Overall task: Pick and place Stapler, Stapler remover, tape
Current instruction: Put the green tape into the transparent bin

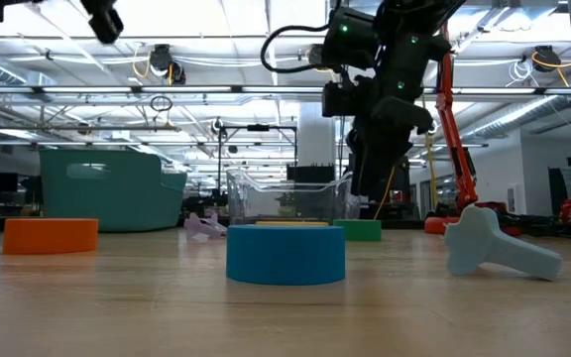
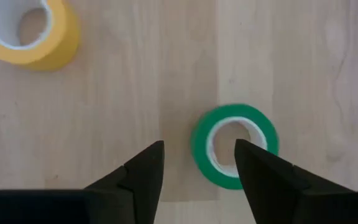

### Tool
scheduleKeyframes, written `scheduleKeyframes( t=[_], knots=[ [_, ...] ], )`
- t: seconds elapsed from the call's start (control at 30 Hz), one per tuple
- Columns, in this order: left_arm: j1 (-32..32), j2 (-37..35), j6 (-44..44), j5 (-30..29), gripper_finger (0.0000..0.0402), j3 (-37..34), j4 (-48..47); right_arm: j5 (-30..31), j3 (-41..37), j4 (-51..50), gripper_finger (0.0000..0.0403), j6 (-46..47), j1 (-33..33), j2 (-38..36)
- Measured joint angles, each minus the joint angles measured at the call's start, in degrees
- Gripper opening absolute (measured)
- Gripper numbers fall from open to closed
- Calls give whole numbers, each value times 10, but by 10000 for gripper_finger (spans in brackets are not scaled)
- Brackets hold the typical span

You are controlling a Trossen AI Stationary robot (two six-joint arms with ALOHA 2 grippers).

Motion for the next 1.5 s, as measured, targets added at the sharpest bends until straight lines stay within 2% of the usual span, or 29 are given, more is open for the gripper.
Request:
scheduleKeyframes(
  t=[0.17, 0.4, 0.5, 0.67, 0.8, 0.97, 1.1, 1.3, 1.5],
  knots=[
    [0, 1, 19, -51, 149, 0, -88, -1, 0, -9, 184, 0, 1, 1],
    [0, 0, 52, -74, 149, 0, -90, -1, 1, 12, 183, 0, 9, 55],
    [0, 0, 53, -79, 150, 0, -95, 18, -1, 18, 183, 7, 7, 83],
    [0, 0, 47, -79, 149, 0, -99, 25, 1, 23, 175, 13, 2, 98],
    [0, 0, 44, -79, 149, 0, -110, 24, 1, 19, 133, 17, 6, 99],
    [0, 0, 44, -79, 150, 0, -111, 19, -1, 9, 36, 16, 9, 85],
    [0, 0, 43, -79, 149, 0, -111, 11, -1, 12, 32, 36, 8, 47],
    [0, 0, 42, -79, 150, 0, -115, -75, -1, 64, 32, 84, -14, -54],
    [0, 0, 42, -79, 149, 0, -114, -199, 0, 251, 32, 160, -66, -149]
  ],
)
